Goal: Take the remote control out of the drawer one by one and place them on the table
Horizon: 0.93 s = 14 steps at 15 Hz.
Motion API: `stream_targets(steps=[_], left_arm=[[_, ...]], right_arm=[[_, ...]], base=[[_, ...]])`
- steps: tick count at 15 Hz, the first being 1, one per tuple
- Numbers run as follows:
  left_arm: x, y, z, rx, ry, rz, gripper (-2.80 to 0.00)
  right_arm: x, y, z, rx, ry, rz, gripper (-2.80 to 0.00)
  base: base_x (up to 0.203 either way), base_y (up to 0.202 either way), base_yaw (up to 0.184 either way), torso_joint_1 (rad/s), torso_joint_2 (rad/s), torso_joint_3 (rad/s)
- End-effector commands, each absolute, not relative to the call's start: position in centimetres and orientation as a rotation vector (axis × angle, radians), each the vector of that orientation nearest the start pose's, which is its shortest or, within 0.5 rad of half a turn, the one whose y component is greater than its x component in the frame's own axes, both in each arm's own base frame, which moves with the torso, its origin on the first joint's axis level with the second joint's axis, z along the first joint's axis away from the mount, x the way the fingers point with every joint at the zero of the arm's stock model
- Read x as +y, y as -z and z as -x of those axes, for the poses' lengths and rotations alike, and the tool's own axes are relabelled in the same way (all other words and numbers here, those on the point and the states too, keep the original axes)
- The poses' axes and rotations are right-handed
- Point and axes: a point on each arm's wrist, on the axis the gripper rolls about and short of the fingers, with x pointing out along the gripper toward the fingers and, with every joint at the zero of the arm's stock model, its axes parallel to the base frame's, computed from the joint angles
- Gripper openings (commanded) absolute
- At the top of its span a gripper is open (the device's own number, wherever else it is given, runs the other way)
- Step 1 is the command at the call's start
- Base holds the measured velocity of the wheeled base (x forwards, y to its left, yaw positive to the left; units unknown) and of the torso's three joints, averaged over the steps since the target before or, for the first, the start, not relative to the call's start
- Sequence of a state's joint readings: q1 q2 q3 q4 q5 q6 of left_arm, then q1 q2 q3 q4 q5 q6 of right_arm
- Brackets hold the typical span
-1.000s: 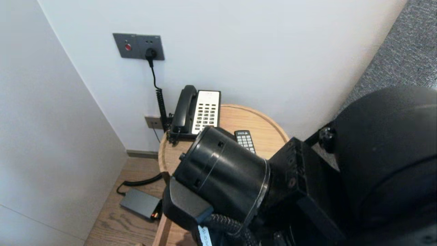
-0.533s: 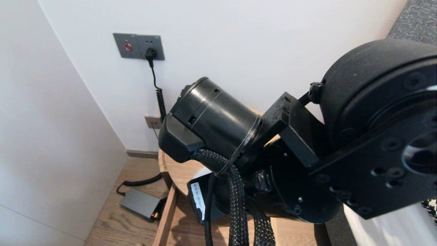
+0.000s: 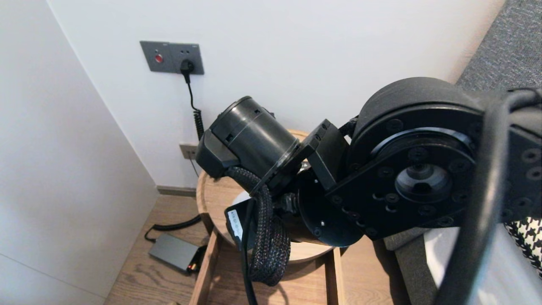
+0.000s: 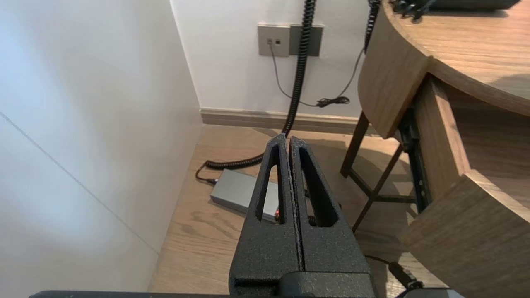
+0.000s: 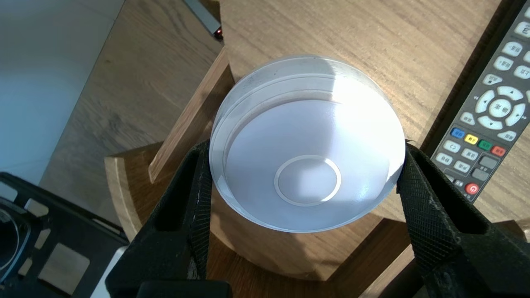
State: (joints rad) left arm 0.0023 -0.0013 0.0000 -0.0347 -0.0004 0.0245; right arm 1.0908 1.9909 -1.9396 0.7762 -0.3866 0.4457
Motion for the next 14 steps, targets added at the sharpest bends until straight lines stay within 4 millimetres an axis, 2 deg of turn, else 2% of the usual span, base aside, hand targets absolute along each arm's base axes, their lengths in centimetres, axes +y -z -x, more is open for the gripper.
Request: stream_targets(steps=[1, 8, 14], left_arm=[[0.0, -7.6, 2.2, -0.025, -0.003, -0.025, -2.80], [0.0, -7.6, 2.2, -0.027, -0.003, -0.025, -2.80], [0.0, -7.6, 2.2, -0.027, -0.003, -0.025, -2.80]], right_arm=[[32.4, -26.2, -18.4, 0.748, -0.487, 0.150, -2.80], [32.9, -25.0, -19.3, 0.765, -0.473, 0.187, -2.80], [31.7, -25.0, -20.5, 0.759, -0.477, 0.320, -2.80]], base=[[0.000, 0.000, 0.000, 0.000, 0.00, 0.000], [0.000, 0.000, 0.000, 0.000, 0.00, 0.000], [0.000, 0.000, 0.000, 0.000, 0.00, 0.000]])
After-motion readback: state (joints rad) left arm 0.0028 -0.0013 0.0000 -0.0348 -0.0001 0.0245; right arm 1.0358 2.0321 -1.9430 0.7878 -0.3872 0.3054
